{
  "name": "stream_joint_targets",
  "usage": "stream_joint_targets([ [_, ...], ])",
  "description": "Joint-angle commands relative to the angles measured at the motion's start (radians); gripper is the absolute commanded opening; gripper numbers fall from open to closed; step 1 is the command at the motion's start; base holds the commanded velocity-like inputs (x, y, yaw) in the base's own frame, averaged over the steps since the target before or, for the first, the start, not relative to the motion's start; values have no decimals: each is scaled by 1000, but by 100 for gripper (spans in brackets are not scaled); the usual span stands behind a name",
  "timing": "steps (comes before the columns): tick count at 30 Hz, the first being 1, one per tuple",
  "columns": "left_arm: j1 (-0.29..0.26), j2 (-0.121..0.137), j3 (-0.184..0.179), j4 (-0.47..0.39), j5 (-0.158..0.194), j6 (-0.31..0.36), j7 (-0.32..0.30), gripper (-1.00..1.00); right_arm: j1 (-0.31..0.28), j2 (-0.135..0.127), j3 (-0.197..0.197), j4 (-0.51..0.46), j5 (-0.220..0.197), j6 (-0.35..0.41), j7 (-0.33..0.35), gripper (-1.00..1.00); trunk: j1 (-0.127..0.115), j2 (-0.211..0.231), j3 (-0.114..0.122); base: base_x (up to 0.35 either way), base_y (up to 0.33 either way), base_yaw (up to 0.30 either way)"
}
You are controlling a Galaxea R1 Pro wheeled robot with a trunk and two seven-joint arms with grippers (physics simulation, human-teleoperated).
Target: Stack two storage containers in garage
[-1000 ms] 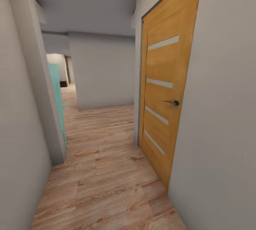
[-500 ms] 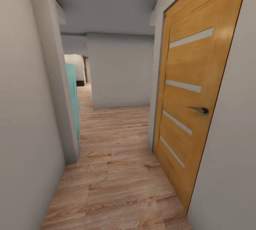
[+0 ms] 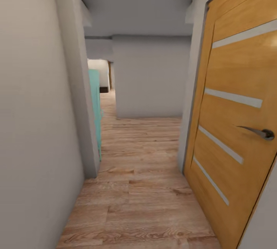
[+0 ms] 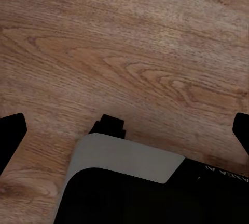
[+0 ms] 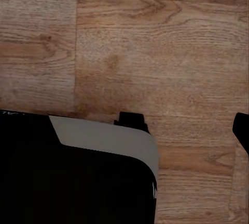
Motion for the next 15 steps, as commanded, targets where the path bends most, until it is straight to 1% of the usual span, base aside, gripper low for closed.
stream_joint_targets([
  [1,-1,0,1,0,4,-1,3,100,-1,0,8,3,-8,-6,0,100,1,-1,-1,321,0,270],
  [4,-1,0,1,0,3,-1,3,100,-1,0,8,3,-8,-7,0,100,1,-1,-1,321,0,264],
  [6,-1,0,1,0,3,-1,3,100,-1,0,8,3,-8,-8,0,100,1,-1,-1,321,0,144],
  [9,-1,-1,1,0,3,-1,2,100,-1,0,8,3,-9,-8,0,100,1,-1,-1,321,0,59],
  [15,-1,-2,1,0,4,-1,3,100,-1,0,8,3,-8,-8,0,100,1,-1,-1,321,0,8],
])
